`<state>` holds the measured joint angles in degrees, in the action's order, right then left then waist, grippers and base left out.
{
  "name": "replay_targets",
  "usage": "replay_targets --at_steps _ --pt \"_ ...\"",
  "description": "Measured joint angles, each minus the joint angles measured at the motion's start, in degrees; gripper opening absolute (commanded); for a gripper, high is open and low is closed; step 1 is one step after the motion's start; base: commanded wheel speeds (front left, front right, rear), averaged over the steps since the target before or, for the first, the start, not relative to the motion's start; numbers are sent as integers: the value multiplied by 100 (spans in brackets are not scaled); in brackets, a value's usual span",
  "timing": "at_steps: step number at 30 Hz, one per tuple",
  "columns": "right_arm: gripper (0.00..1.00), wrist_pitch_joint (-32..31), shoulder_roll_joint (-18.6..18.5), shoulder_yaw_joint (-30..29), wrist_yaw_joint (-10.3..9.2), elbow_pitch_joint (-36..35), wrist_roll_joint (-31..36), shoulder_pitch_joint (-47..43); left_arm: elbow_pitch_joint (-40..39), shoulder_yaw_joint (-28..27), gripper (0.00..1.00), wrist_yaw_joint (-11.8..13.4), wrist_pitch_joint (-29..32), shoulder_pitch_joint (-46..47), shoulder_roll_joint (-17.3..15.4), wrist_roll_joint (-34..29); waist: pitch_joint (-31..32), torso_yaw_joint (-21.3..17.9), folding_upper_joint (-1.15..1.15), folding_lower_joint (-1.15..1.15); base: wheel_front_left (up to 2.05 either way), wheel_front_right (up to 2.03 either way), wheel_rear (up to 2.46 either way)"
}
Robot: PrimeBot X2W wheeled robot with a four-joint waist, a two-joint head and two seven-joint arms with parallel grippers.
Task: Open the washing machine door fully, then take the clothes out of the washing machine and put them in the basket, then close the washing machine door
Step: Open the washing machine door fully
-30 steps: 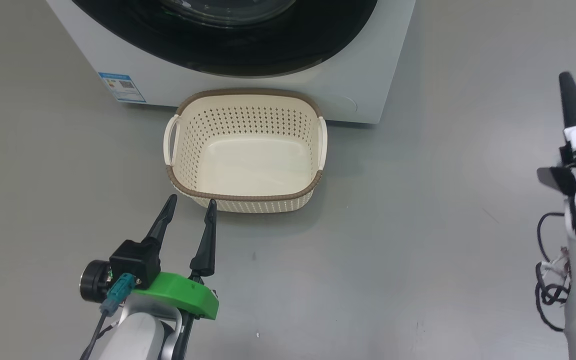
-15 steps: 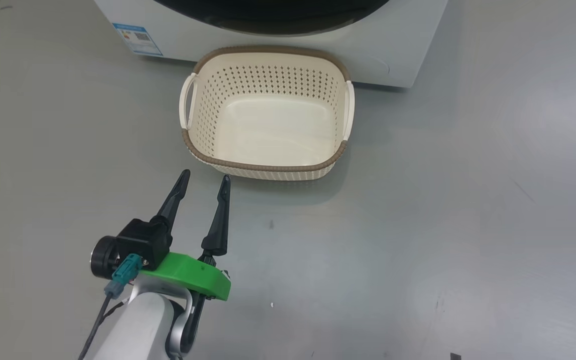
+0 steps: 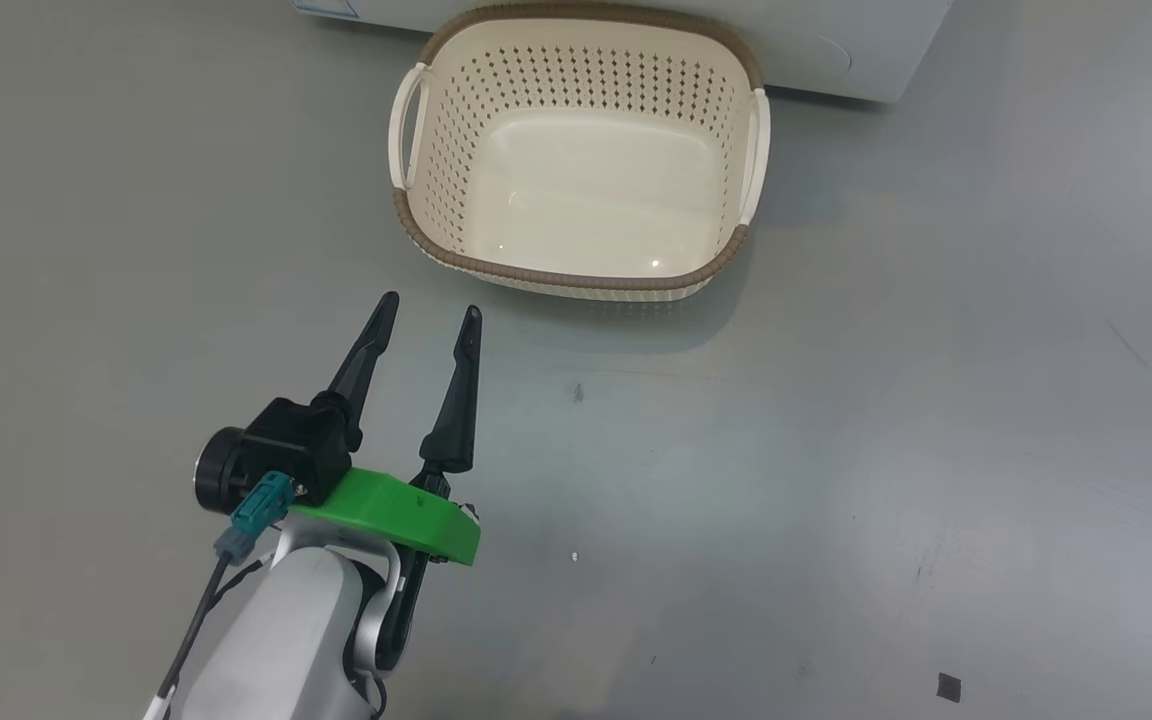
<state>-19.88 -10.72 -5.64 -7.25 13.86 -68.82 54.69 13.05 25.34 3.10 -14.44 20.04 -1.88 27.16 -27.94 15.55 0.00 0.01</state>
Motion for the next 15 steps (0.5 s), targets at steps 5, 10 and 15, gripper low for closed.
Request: replay_targets --at_steps 5,10,15 --pt "0 0 220 -209 -1 414 -175 364 -12 116 100 14 0 54 2 69 -172 87 0 -1 0 0 0" --pt "0 1 342 -448 -7 881 -278 634 -40 236 100 21 0 163 8 199 -295 205 0 0 0 0 0" --pt "0 -1 342 -494 -7 1206 -276 996 -43 276 100 64 0 172 16 260 -391 315 0 0 0 0 0"
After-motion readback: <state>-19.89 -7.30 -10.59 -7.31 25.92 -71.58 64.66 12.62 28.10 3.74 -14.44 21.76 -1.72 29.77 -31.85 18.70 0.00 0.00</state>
